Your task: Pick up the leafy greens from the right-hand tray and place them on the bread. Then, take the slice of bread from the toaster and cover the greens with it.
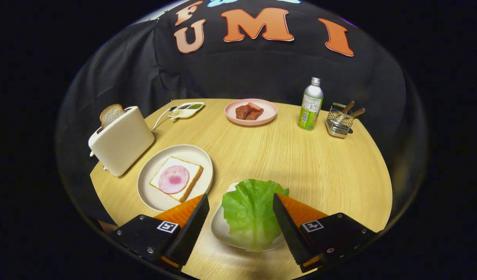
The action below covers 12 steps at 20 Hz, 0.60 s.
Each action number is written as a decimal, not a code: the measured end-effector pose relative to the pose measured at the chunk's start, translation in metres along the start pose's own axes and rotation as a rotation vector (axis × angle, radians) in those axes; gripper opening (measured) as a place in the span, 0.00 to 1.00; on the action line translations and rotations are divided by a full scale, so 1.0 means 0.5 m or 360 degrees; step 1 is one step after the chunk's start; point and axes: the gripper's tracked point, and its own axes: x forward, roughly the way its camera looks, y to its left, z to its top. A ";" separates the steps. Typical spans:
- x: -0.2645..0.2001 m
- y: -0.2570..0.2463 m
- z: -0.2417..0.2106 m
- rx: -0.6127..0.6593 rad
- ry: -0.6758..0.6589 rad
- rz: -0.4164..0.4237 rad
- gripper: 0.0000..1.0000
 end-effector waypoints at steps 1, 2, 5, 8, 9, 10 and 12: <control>0.009 -0.002 -0.012 -0.0005 0.0039 -0.0006 0.99; 0.018 -0.007 -0.024 -0.0012 0.0074 -0.0011 0.99; 0.042 -0.016 -0.049 -0.0015 0.0144 -0.0031 0.99; 0.064 -0.028 -0.073 0.0018 0.0217 -0.0056 0.98; 0.071 -0.032 -0.080 0.0024 0.0239 -0.0071 0.98; 0.077 -0.033 -0.087 0.0031 0.0256 -0.0080 0.97; 0.084 -0.033 -0.099 0.0039 0.0291 -0.0098 0.94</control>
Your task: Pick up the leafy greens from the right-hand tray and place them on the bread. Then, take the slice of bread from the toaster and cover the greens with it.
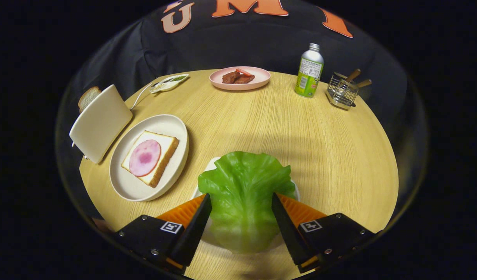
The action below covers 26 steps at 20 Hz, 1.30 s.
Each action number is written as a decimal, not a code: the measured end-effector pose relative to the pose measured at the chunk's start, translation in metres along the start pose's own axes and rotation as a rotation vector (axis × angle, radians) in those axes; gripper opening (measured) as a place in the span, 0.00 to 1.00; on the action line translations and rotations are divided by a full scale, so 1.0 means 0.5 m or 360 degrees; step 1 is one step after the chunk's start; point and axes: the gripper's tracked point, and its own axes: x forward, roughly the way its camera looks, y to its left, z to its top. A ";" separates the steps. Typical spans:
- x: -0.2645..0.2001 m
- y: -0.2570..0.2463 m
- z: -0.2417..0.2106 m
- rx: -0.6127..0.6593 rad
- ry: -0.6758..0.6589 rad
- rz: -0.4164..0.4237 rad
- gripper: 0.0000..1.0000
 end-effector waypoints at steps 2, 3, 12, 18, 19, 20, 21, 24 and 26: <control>0.004 -0.008 0.003 -0.0011 -0.0006 -0.0048 0.87; 0.003 -0.008 0.006 -0.0008 -0.0019 -0.0058 0.82; 0.000 0.001 0.013 0.0002 -0.0103 -0.0052 0.15; -0.040 0.022 0.056 0.0097 -0.0248 0.0047 0.09; -0.045 0.027 0.061 0.0105 -0.0262 0.0064 0.09; -0.050 0.033 0.066 0.0112 -0.0276 0.0078 0.09; -0.053 0.038 0.071 0.0119 -0.0287 0.0092 0.10; -0.063 0.057 0.086 0.0137 -0.0312 0.0140 0.09; -0.070 0.070 0.102 0.0135 -0.0335 0.0168 0.09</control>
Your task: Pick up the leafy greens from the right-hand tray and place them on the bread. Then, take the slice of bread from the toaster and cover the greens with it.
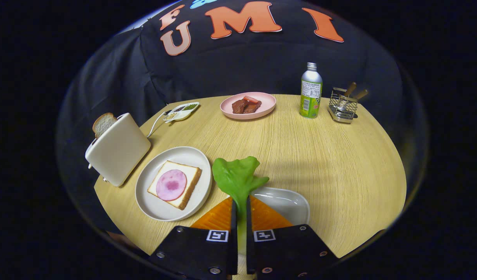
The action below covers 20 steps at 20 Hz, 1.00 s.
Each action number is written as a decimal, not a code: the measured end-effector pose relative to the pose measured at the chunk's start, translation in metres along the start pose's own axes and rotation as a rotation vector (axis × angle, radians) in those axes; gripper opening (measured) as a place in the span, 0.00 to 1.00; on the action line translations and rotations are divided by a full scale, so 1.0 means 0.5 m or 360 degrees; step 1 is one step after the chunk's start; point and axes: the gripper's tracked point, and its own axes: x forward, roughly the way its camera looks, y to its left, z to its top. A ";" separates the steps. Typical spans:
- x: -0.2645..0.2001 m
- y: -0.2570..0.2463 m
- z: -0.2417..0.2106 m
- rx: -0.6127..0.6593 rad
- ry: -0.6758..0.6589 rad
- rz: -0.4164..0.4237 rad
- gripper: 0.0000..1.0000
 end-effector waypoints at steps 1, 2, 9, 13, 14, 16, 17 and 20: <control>-0.001 0.010 0.010 0.0000 -0.0013 0.0020 0.09; -0.001 0.021 0.016 -0.0005 -0.0022 0.0039 0.09; 0.016 0.112 0.055 -0.0038 -0.0053 0.0185 0.09; 0.036 0.158 0.054 -0.0071 -0.0023 0.0247 0.09; 0.041 0.170 0.056 -0.0067 -0.0015 0.0266 0.09; 0.053 0.190 0.057 -0.0067 -0.0001 0.0291 0.09; 0.061 0.196 0.059 -0.0069 0.0000 0.0286 0.09; 0.084 0.214 0.055 -0.0060 0.0032 0.0291 0.09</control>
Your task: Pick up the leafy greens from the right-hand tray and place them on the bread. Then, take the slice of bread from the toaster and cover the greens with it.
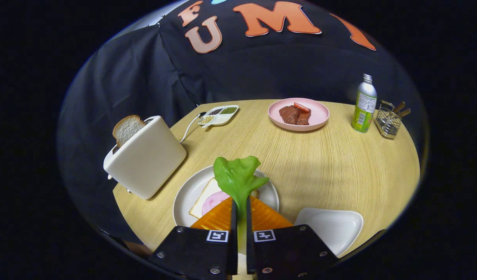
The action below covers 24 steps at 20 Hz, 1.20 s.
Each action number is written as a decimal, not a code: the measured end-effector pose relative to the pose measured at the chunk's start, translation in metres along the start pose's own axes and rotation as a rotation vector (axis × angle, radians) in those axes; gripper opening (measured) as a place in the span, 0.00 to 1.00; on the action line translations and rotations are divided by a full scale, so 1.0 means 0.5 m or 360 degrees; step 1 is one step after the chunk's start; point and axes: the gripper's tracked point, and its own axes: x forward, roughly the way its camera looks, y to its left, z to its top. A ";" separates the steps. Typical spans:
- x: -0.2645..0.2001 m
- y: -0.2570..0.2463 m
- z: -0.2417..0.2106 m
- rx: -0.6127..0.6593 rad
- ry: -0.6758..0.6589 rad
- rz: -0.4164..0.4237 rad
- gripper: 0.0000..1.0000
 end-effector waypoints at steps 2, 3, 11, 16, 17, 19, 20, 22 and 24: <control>0.015 0.013 -0.009 0.0014 0.0034 0.0020 0.11; 0.020 0.021 -0.014 0.0018 0.0049 0.0032 0.11; 0.048 0.076 -0.042 -0.0078 0.0134 0.0063 0.35; 0.052 0.071 -0.038 -0.0106 0.0115 0.0018 0.59; 0.052 0.069 -0.032 -0.0103 0.0107 0.0007 0.61; 0.046 0.065 -0.017 -0.0097 0.0087 -0.0010 0.65; 0.041 0.067 -0.004 -0.0094 0.0072 -0.0011 0.67; 0.026 0.080 0.027 -0.0098 0.0031 -0.0002 0.71; 0.008 0.101 0.063 -0.0110 -0.0004 0.0010 0.77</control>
